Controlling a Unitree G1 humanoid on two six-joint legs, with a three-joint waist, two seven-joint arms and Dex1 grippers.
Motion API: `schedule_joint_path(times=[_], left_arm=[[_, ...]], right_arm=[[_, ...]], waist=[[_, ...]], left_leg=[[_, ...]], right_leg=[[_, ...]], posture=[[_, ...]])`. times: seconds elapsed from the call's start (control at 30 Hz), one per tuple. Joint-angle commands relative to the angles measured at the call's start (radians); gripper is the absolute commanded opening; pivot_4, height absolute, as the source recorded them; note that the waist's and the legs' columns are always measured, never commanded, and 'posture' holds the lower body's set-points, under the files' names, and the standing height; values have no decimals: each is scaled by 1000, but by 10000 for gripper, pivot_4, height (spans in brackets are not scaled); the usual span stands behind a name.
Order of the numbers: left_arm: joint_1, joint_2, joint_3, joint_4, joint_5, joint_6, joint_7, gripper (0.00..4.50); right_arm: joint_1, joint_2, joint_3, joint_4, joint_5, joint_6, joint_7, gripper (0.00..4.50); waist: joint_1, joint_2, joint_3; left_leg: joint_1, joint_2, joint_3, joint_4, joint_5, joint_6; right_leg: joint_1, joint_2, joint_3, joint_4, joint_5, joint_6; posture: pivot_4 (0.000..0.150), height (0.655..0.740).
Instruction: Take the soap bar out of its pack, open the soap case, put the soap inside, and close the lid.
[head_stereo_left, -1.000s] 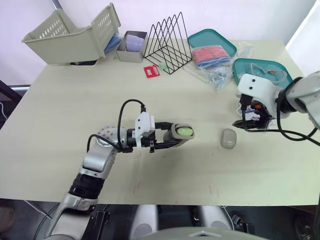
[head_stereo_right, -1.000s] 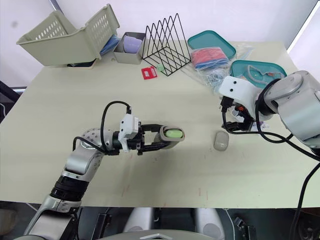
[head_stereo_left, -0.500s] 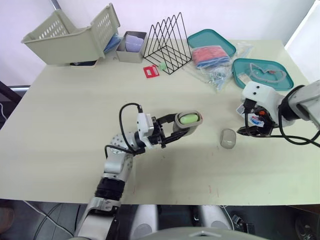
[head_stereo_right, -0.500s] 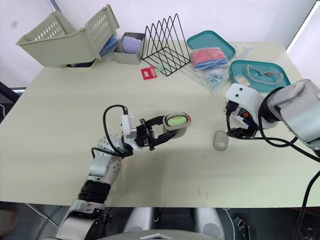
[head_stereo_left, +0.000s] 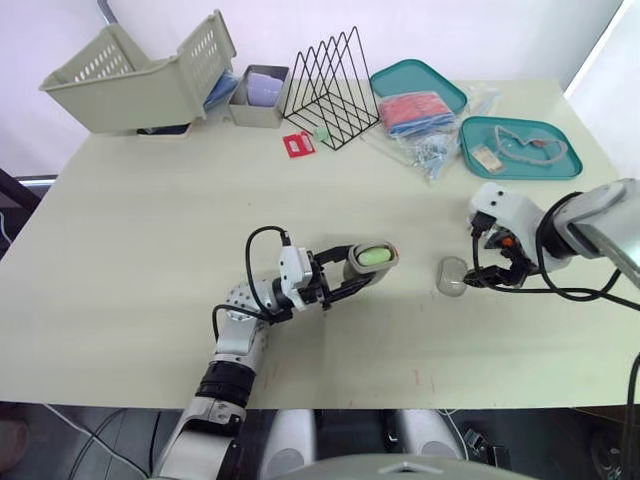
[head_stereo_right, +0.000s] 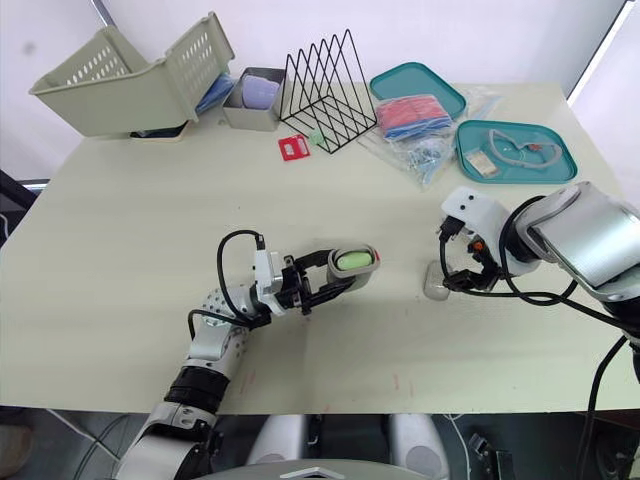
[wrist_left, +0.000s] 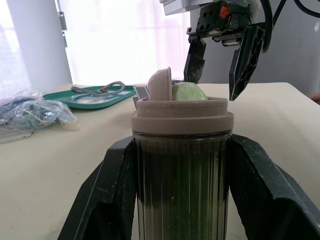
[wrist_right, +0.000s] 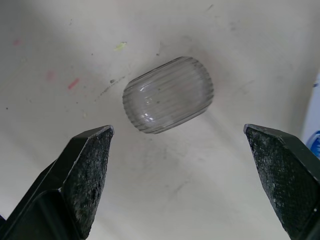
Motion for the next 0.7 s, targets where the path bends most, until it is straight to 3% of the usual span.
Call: schedule_joint_path(times=[0.03, 0.2, 0.37, 0.47, 0.7], left_arm=[[12, 10, 5, -13, -6, -28, -2, 24206], [13, 24, 6, -55, -22, -4, -4, 24206], [15, 94, 22, -171, -79, 95, -27, 24206], [17, 158, 25, -233, -93, 135, -57, 24206], [13, 204, 2, -321, -103, 167, -88, 24206]], right_arm=[[-44, 10, -27, 18, 25, 11, -24, 44051], [-49, -4, -67, -38, 53, -96, -10, 44051], [241, -92, -180, -242, 9, -562, 56, 44051], [330, -129, -163, -253, -33, -694, 101, 44051], [180, -39, -72, -175, -68, -697, 165, 44051]], waist=[[1, 0, 0], [3, 0, 0], [15, 0, 0], [13, 0, 0], [2, 0, 0]], left_leg=[[0, 0, 0, 0, 0, 0], [-1, 0, 0, 0, 0, 0], [-4, -1, -2, -1, 0, 0], [-3, -2, 0, -1, 0, 0], [3, 0, 0, 0, 0, 0]], right_leg=[[0, 0, 0, 0, 0, 0], [0, 0, 0, -1, 0, 0], [0, -2, -3, -4, 0, 0], [0, -3, -2, -3, 0, 0], [3, -1, -1, -2, -2, 4]], posture=[[1500, 7400], [1500, 7400], [1500, 7400], [1500, 7400], [1500, 7400]])
